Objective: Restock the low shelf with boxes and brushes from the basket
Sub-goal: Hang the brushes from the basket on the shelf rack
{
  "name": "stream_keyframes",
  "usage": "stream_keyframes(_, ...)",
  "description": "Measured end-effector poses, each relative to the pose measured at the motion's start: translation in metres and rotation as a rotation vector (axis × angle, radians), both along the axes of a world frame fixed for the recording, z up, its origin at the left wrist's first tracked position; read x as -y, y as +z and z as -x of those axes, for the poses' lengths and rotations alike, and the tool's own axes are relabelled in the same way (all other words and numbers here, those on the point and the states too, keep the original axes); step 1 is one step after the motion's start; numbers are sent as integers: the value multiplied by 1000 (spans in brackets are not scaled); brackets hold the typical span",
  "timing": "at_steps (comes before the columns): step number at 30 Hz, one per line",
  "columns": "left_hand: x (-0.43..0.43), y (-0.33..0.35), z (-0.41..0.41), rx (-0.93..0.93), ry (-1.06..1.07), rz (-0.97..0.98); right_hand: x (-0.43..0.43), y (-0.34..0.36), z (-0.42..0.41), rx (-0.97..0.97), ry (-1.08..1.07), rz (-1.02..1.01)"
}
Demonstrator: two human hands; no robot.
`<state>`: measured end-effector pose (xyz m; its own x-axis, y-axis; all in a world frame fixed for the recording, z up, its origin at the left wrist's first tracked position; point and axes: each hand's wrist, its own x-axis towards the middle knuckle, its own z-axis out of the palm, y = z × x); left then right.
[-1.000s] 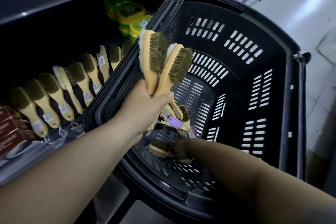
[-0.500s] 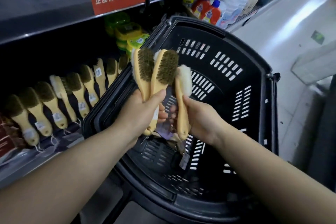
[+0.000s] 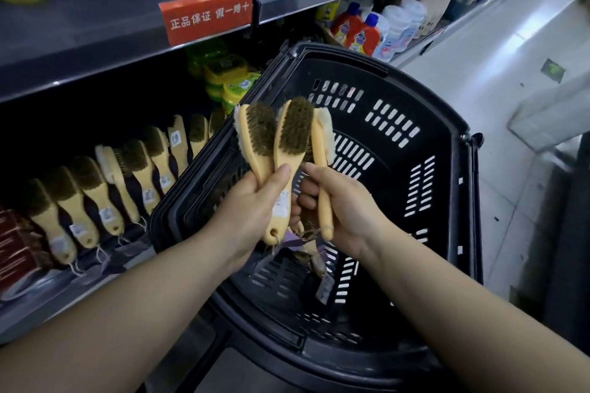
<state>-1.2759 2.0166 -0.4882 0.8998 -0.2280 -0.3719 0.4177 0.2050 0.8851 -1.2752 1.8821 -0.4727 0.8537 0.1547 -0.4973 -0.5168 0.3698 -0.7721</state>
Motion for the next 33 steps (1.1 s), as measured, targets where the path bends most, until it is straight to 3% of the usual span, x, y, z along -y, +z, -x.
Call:
stream_keyframes(4, 0, 4, -1, -38, 12, 41, 4, -6, -1, -8, 59, 28)
stream_keyframes(8, -1, 5, 1, -88, -41, 59, 6, -15, 1, 105, 113, 288)
stream_keyframes(13, -8, 9, -2, -84, -146, 91, 7, -14, -1, 227, 256, 341)
stream_keyframes(18, -19, 10, -9, -43, -118, -45, 13, -20, -15, 305, 270, 343)
stream_keyframes(21, -25, 14, -17, 28, -32, -137, 17, -47, -31, 183, 197, 352)
stream_keyframes(22, -28, 16, -19, 32, -9, -150, 16, -60, -35, 116, 189, 416)
stream_keyframes(24, -35, 18, -22, 17, 20, -164, 13, -96, -39, 26, 328, 728)
stream_keyframes(26, -40, 19, -22, -13, 23, -158, 11, -137, -40, 14, 697, 1101)
stream_keyframes(29, -44, 17, -19, -41, 11, -162, 4, -190, -33, -42, 1137, 1363)
stream_keyframes(33, -45, 15, -16, -48, 12, -152, -1, -227, -25, 47, 1196, 1615)
